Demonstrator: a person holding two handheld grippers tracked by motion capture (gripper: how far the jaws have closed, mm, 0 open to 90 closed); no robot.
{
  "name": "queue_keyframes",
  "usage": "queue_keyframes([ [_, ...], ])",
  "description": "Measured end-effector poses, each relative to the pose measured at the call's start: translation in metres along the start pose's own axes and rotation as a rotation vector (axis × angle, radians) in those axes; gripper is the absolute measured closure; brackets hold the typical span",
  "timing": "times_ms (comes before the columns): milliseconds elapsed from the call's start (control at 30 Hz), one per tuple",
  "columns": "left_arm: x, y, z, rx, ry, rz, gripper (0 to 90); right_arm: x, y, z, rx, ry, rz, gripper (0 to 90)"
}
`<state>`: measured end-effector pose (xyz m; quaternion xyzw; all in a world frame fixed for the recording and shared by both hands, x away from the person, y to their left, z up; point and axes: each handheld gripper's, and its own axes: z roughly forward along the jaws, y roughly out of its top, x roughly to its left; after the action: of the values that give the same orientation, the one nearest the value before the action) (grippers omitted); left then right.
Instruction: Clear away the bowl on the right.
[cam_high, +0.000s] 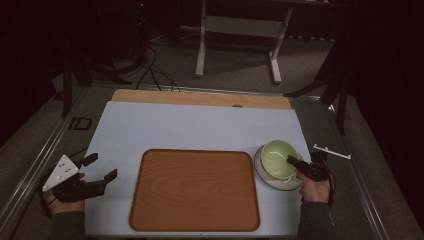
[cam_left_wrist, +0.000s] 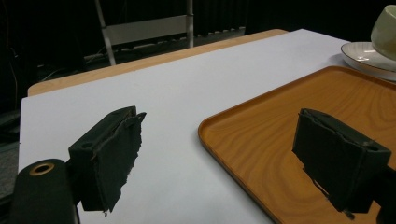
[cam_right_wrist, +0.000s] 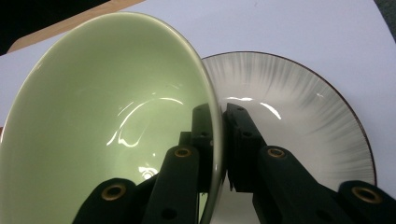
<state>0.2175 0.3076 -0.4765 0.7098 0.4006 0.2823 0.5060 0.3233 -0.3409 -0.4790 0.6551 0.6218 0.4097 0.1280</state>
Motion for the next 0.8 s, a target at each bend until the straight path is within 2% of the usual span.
queue_keyframes([
  [800,0.0,0.0,0.0,-0.002,0.005,-0.001,15.2,0.018,0.0,0.004,0.003,0.024,-0.034,82.8],
])
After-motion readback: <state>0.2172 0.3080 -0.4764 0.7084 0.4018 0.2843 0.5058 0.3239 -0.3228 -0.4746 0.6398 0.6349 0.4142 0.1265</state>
